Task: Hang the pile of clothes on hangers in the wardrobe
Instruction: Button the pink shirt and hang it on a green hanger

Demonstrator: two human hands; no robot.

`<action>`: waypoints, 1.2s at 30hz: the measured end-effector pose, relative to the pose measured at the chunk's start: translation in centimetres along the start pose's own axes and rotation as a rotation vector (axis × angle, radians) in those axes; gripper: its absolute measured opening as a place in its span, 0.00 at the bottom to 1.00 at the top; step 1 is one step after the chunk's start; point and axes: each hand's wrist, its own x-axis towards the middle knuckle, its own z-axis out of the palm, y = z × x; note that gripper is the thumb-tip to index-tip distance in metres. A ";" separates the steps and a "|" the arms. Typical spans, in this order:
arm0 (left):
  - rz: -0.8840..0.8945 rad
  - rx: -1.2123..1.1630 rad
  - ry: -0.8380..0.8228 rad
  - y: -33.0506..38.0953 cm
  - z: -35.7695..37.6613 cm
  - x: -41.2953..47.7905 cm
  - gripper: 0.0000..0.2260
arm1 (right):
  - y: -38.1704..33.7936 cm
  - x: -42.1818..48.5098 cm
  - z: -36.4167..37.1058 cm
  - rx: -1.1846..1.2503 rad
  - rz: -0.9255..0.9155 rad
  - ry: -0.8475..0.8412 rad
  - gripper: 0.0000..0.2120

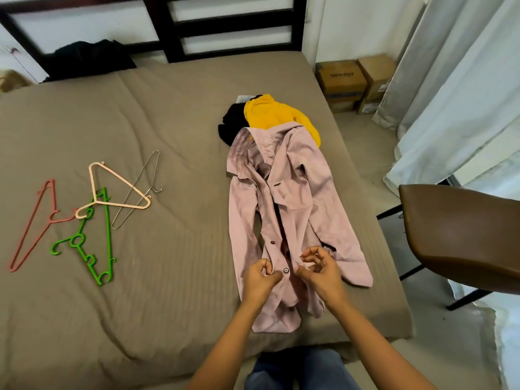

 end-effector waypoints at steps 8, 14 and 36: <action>0.051 -0.053 -0.025 1.6 -0.2 -0.2 0.18 | -0.8 -0.4 1.0 -0.044 0.014 -0.029 0.11; -0.156 -0.230 -0.076 1.2 -0.2 -0.2 0.21 | -1.1 -0.7 0.9 0.044 0.094 -0.054 0.11; -0.202 -0.265 -0.161 1.3 -1.4 -0.2 0.25 | -1.9 -1.7 1.5 0.022 0.124 -0.067 0.08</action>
